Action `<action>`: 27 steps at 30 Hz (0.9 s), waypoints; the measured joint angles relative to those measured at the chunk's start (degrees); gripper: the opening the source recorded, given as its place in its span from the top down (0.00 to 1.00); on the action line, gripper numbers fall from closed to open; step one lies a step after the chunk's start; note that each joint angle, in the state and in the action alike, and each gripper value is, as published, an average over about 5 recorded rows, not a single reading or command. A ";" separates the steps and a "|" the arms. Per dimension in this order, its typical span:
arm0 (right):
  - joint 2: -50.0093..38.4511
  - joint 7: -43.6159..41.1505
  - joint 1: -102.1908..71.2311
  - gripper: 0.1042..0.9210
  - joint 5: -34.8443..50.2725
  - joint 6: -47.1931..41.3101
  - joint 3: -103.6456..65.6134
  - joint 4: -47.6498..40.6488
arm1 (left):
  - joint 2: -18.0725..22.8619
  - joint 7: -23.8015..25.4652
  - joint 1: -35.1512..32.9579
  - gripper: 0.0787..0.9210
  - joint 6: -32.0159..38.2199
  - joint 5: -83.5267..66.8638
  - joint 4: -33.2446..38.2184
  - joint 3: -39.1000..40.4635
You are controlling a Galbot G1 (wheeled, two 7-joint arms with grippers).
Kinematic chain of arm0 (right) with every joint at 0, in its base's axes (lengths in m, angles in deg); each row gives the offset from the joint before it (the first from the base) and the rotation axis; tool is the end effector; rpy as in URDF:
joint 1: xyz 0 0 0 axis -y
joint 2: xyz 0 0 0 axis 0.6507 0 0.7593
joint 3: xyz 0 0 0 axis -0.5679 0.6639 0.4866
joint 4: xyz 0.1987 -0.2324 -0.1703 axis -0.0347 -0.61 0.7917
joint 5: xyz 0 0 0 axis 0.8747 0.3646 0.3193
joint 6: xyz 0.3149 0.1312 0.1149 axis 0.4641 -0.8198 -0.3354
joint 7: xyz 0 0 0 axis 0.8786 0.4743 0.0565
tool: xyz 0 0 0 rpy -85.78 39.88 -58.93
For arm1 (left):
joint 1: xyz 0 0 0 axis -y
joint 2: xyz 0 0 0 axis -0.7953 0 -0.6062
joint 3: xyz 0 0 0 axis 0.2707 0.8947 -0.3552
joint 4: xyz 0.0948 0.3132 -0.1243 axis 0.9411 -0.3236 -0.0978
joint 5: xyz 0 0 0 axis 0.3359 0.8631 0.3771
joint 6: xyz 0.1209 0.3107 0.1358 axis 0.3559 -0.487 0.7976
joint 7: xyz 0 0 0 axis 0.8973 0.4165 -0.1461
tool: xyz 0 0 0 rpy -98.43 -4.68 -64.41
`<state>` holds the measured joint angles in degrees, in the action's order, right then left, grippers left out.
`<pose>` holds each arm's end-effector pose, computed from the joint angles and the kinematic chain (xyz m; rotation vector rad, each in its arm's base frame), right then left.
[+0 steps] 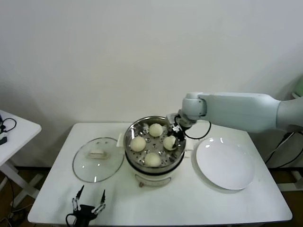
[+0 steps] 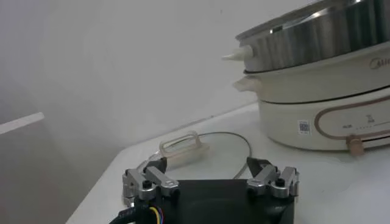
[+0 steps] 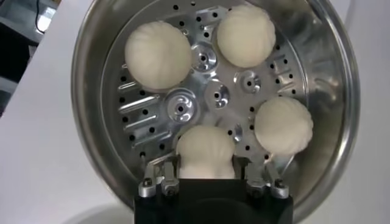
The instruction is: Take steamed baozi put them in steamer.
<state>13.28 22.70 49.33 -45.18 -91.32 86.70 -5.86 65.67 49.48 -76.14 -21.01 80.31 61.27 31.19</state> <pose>0.5359 0.0629 -0.1069 1.4985 -1.3117 1.5375 0.1005 0.0647 -0.4183 -0.0557 -2.9078 -0.4696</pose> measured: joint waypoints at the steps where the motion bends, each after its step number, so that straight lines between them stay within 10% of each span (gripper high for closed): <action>1: 0.13 0.00 -0.35 0.37 -0.16 0.03 -0.19 -0.22 | 0.00 0.00 0.00 0.12 0.01 -0.01 -0.03 -0.01; 11: -1.04 -1.66 0.97 0.13 -0.04 1.51 -1.02 -1.38 | 0.00 -0.01 -0.05 0.12 0.00 -0.06 0.57 0.03; 27: -18.72 9.05 -2.08 0.12 10.00 3.42 -14.72 4.76 | 0.00 -0.07 0.72 0.12 0.19 0.14 0.38 1.13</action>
<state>-5.44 31.75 47.26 -35.18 -87.90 71.98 -1.10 65.67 49.41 -75.42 -20.82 80.46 61.64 32.32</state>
